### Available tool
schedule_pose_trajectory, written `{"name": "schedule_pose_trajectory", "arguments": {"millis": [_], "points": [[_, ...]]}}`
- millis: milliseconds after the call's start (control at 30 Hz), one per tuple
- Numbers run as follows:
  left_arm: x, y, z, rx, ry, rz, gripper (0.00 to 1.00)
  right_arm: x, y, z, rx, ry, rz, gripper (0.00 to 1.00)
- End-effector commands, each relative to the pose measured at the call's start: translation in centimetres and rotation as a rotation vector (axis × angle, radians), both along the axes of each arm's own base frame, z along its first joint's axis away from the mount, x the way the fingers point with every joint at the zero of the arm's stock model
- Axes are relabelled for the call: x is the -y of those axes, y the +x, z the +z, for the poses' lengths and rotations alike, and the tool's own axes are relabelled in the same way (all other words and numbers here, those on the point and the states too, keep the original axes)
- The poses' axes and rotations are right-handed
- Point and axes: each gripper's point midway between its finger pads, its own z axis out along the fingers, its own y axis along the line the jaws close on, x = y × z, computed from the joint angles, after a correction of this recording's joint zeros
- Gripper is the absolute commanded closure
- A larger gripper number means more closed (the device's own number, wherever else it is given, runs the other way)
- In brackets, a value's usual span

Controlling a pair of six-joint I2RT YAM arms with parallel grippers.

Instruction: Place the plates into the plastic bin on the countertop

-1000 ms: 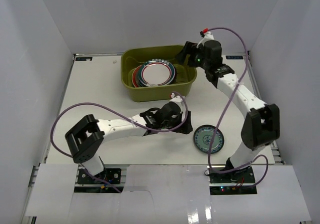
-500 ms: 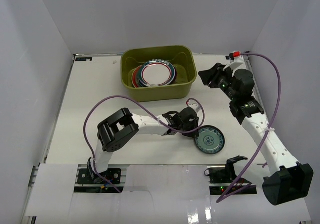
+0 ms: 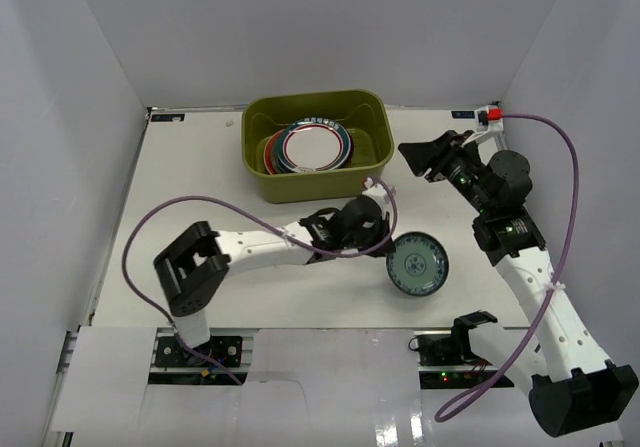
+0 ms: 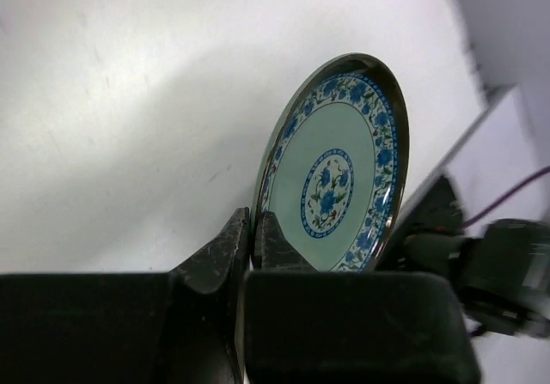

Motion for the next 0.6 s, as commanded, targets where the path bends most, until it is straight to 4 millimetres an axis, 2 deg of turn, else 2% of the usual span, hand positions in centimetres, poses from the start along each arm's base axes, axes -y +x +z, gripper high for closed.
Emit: {"name": "schedule_pose_trajectory", "arguments": {"millis": [0,33,67,100,133,167,200,233,267,300,367,400,433,500,567], "points": [[-2.4,3.9,15.7,0.209,-0.287,0.069,1.0,0.1,-2.7,8.0,0.209,0.087,0.042,0.5],[-4.1,6.1,17.8,0.229,-0.325,0.112,1.0,0.3,-3.3,9.6,0.249,0.098,0.041,0.5],[-5.0,6.7,19.5,0.235,-0.364,0.111,1.0,0.5,-3.8,10.5,0.274,0.105,0.038,0.5],[-7.3,8.7,21.8,0.265,-0.398,0.153,1.0,0.6,-4.2,11.0,0.289,0.109,0.037,0.5],[-8.5,9.9,23.7,0.295,-0.419,0.184,1.0,0.6,-4.4,11.1,0.303,0.108,0.045,0.5],[-9.9,11.1,24.2,0.302,-0.407,0.218,1.0,0.4,-4.6,11.1,0.314,0.108,0.061,0.49],[-12.4,13.7,24.8,0.332,-0.389,0.285,1.0,-0.1,-4.8,10.7,0.311,0.107,0.09,0.49],[-14.0,15.4,25.9,0.355,-0.386,0.329,1.0,-0.3,-4.6,10.1,0.295,0.111,0.102,0.49],[-15.3,16.7,25.4,0.349,-0.355,0.368,1.0,-0.9,-4.2,9.2,0.267,0.101,0.131,0.48],[-18.0,19.2,25.2,0.364,-0.327,0.441,1.0,-1.3,-3.9,8.5,0.245,0.096,0.148,0.48],[-19.9,22.2,23.6,0.359,-0.262,0.513,1.0,-2.0,-3.2,7.0,0.198,0.083,0.179,0.48],[-21.6,23.9,22.9,0.365,-0.219,0.552,1.0,-2.3,-3.3,6.5,0.187,0.077,0.202,0.48],[-22.1,25.6,21.3,0.332,-0.177,0.573,1.0,-2.4,-3.0,5.7,0.169,0.074,0.203,0.48],[-23.6,27.8,19.8,0.307,-0.146,0.606,1.0,-2.5,-2.8,4.7,0.151,0.067,0.205,0.48],[-23.8,29.7,17.8,0.267,-0.119,0.612,1.0,-2.6,-2.4,3.2,0.116,0.054,0.206,0.48]]}}
